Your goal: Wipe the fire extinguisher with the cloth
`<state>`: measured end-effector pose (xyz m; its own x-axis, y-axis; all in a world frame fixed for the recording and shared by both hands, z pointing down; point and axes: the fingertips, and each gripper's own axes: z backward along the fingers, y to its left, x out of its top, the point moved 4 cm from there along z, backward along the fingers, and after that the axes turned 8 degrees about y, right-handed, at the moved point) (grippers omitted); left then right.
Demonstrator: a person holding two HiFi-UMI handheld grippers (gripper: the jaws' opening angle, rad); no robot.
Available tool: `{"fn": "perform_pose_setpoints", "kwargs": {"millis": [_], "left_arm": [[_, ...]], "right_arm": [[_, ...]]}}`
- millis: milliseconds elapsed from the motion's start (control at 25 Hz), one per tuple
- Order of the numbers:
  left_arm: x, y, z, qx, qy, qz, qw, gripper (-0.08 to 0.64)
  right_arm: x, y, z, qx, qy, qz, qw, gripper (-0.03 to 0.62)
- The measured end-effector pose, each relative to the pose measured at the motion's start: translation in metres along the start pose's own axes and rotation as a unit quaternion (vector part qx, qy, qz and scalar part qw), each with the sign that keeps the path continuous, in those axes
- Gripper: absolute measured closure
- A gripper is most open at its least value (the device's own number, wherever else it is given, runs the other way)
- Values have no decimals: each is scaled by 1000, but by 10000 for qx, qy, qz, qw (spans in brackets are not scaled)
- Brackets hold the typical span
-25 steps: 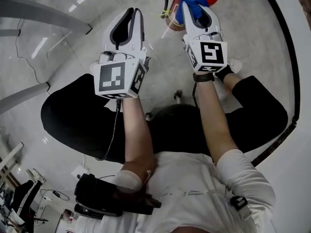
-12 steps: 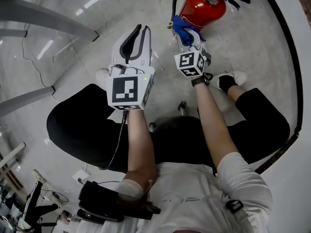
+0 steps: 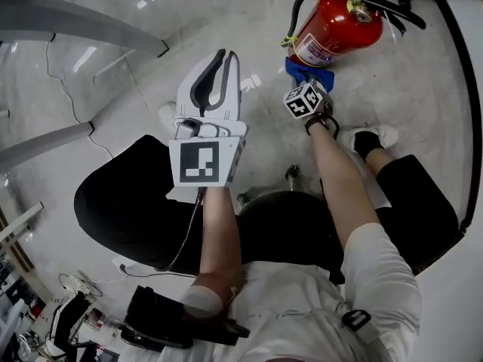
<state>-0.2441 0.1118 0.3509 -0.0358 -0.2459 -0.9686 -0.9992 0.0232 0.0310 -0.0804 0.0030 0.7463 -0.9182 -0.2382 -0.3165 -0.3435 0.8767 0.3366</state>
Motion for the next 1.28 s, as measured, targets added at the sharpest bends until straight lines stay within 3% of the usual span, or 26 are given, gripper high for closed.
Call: {"fn": "perform_pose_setpoints", "kwargs": {"millis": [80,160,200,280,360,440,520,600,720,800,880,960,1080,1200,1240,1280], "left_arm": [[-2,2,-2,-50,31,-69,10000,518],[-5,0,-2,-128,54,-84,9999,509],[-5,-2,-1,-163,59,-71,9998,509],[-2,-3,0,-185,-35,-34,9998,508],[2,-1,2,-148,-231,-11,9996,508],[7,4,7,-110,-343,61,9993,509],[11,9,13,-64,-424,132,9990,508],[13,12,18,-10,-509,193,9985,508],[16,18,23,68,-630,324,9975,508],[16,22,27,84,-662,366,9971,508],[14,26,30,97,-657,380,9971,508],[11,31,31,117,-647,419,9970,508],[9,39,30,161,-654,532,9963,508],[4,43,32,212,-596,622,9961,508],[2,44,31,209,-577,625,9962,508],[0,45,30,206,-558,626,9963,509]], "right_arm": [[3,0,-2,-157,80,147,9997,543],[6,3,8,-38,276,94,9996,532],[14,3,22,30,144,-70,9999,530],[44,-1,69,-79,-730,-429,9964,529],[80,-9,131,-599,-1757,-427,9817,529],[116,-25,192,-1237,-2513,-196,9598,529],[151,-48,247,-1836,-2921,190,9384,529],[181,-74,295,-2461,-2996,759,9187,529],[205,-112,342,-3549,-2547,1667,8840,529],[210,-131,346,-3968,-1821,2232,8716,529],[208,-137,323,-3841,-954,2797,8747,529],[206,-129,296,-3666,-506,3355,8663,537],[211,-99,261,-3895,-316,4156,8213,531],[184,-79,201,-4068,791,5152,7502,529],[172,-72,181,-3869,1072,5358,7428,528],[161,-64,160,-3555,1313,5518,7429,529]]}}
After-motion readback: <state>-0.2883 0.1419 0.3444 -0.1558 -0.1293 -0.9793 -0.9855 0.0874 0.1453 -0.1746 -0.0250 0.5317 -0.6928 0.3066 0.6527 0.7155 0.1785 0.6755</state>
